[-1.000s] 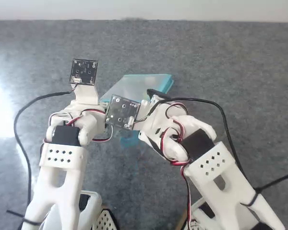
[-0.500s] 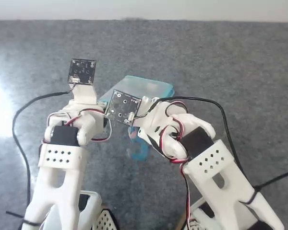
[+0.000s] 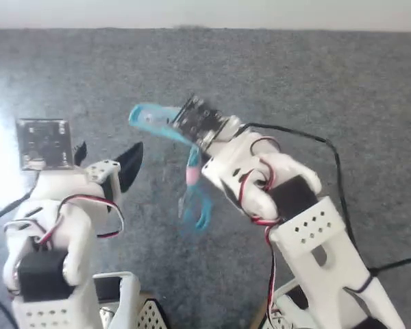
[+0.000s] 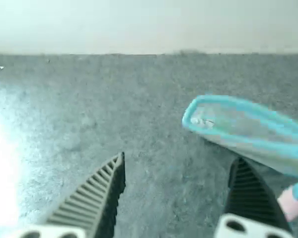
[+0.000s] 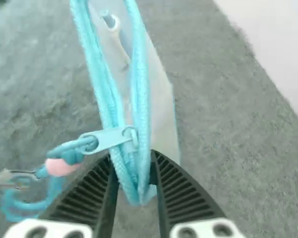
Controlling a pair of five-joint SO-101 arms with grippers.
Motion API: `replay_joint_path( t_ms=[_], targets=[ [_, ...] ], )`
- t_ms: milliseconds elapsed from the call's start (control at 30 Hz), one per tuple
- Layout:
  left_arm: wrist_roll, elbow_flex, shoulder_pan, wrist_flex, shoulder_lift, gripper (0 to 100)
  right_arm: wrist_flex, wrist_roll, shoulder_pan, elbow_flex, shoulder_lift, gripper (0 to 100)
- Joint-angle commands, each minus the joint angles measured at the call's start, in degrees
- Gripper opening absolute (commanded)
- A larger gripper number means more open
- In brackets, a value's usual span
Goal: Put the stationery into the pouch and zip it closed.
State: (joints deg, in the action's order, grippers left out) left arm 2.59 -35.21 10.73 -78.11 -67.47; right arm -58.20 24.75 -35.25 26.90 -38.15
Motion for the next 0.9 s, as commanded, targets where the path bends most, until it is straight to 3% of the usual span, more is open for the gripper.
replay_joint_path(
  t_ms=[0,200,300,633,767,867],
  targets=[
    [-2.99,-2.59,-0.53,-1.05,-1.67,32,-1.10,-2.29,0.92,-6.95,0.22,0.8],
    [-3.25,-8.22,-17.05,1.14,-1.32,32,-3.38,-2.46,0.84,-11.52,5.58,0.8],
    [-2.81,-11.30,-20.40,4.13,-1.32,32,-3.21,-2.55,0.84,-11.69,7.43,0.8],
    [2.55,-23.96,-20.92,24.09,-1.32,32,-5.67,-3.96,-0.22,-11.60,7.78,0.8],
    [2.55,-25.27,-21.19,26.37,-1.32,32,-6.64,-4.04,-2.24,-11.52,7.78,0.8],
    [2.55,-25.27,-21.19,26.90,-1.32,25,-6.73,-4.04,-2.59,-11.52,7.78,0.8]
  ],
)
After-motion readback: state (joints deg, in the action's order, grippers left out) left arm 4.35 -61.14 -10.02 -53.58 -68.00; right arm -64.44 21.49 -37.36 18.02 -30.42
